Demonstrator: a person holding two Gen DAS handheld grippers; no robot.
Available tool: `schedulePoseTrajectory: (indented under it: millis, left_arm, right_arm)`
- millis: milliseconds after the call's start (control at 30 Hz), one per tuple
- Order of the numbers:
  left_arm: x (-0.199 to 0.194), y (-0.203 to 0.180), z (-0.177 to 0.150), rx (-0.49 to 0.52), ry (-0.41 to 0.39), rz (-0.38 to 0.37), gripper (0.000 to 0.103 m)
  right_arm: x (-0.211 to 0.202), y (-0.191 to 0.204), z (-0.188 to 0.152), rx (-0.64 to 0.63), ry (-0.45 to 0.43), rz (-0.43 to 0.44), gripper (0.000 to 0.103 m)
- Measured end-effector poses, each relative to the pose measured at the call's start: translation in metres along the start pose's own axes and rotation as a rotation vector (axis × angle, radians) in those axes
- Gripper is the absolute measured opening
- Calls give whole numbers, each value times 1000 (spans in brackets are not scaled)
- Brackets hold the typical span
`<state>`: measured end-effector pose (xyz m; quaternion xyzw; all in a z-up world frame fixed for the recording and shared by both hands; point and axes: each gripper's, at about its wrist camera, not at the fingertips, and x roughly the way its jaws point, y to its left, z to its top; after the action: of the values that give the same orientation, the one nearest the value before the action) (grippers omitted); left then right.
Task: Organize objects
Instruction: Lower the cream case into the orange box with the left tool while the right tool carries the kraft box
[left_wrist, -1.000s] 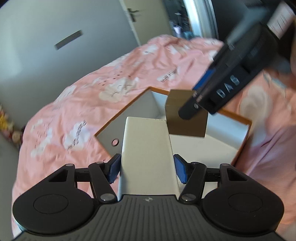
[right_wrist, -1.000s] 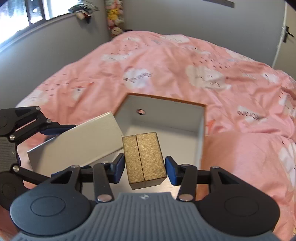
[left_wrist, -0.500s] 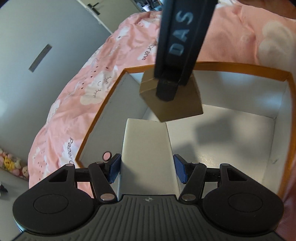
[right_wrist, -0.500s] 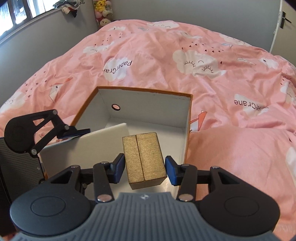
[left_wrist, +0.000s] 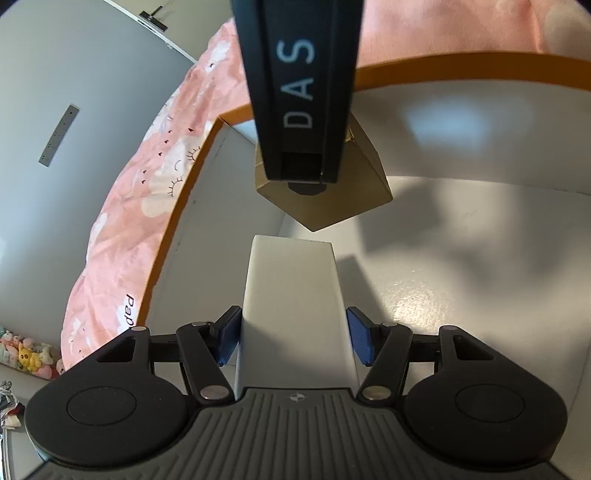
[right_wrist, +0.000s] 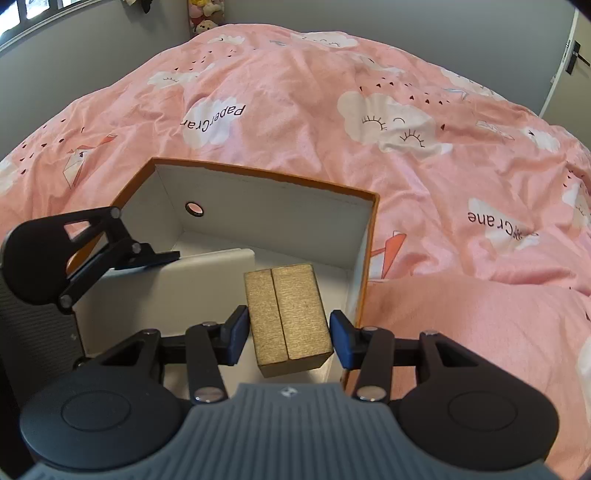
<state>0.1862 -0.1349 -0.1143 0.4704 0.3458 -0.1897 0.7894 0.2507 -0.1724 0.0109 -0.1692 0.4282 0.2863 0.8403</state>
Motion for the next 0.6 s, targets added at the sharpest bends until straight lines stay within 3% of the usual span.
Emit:
schedulePoseTrajectory:
  millis: [300,600]
  left_arm:
    - [13,2,3,44,56,18,72]
    - [13,-3,5,132,61,85,85]
  right_arm:
    - [10,9,7,-49,-5,-34,49]
    - [19,13,13,-57,-3,-58,49]
